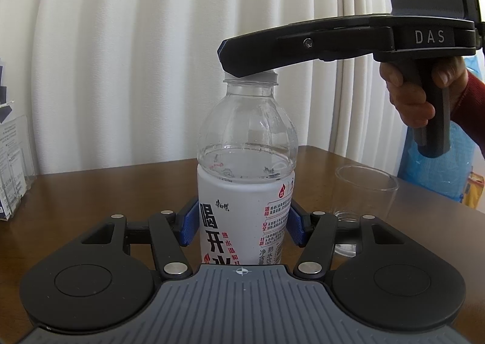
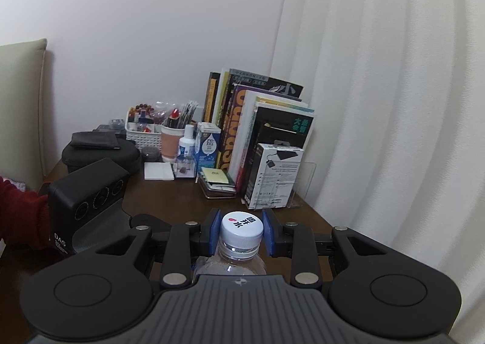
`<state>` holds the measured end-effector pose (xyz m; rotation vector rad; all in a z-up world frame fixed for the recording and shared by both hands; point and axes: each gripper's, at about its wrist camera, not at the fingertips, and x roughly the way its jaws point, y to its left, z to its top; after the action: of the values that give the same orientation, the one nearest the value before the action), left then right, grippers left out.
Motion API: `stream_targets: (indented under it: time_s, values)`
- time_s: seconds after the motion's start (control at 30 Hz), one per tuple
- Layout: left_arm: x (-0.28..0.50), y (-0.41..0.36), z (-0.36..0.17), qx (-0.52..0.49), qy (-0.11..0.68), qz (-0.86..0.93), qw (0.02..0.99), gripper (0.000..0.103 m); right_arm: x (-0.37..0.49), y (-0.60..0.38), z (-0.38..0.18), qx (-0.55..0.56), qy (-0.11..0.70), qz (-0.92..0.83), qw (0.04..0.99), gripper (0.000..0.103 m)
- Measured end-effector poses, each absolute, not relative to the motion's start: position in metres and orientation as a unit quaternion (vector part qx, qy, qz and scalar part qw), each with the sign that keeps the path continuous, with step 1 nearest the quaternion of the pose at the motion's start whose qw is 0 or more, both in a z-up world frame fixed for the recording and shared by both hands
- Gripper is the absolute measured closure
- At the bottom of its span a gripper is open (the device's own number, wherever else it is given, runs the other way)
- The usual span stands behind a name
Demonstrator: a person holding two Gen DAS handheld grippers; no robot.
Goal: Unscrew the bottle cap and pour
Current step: 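Open the right tool and rotate it back over the cap, then regrasp the white cap with the right tool and twist it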
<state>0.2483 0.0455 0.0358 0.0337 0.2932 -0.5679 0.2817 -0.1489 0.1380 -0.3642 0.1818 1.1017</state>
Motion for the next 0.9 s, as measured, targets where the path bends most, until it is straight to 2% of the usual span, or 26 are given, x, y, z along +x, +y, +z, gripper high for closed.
stream_targets:
  time_s: [0.27,0.33,0.43,0.8,0.87,0.9]
  values:
    - [0.247,0.045,0.036,0.016,0.144,-0.28,0.949,0.045,0.275,-0.142,0.133,-0.172,0.081,0.496,0.847,0.059]
    - [0.246,0.045,0.036,0.017,0.144,-0.279,0.949,0.045,0.272,-0.14,0.132,-0.165,0.076,0.471,0.863,0.051]
    - [0.245,0.045,0.037,0.016,0.144,-0.279,0.949,0.045,0.262,-0.14,0.131,-0.138,0.065,0.431,0.889,0.048]
    - [0.245,0.045,0.036,0.014,0.145,-0.278,0.949,0.045,0.235,-0.117,0.111,-0.07,0.047,0.308,0.948,0.049]
    - [0.246,0.045,0.036,0.013,0.146,-0.278,0.949,0.045,0.235,-0.114,0.108,-0.066,0.05,0.292,0.953,0.052]
    - [0.246,0.045,0.036,0.013,0.146,-0.278,0.949,0.045,0.234,-0.114,0.107,-0.055,0.051,0.283,0.956,0.057]
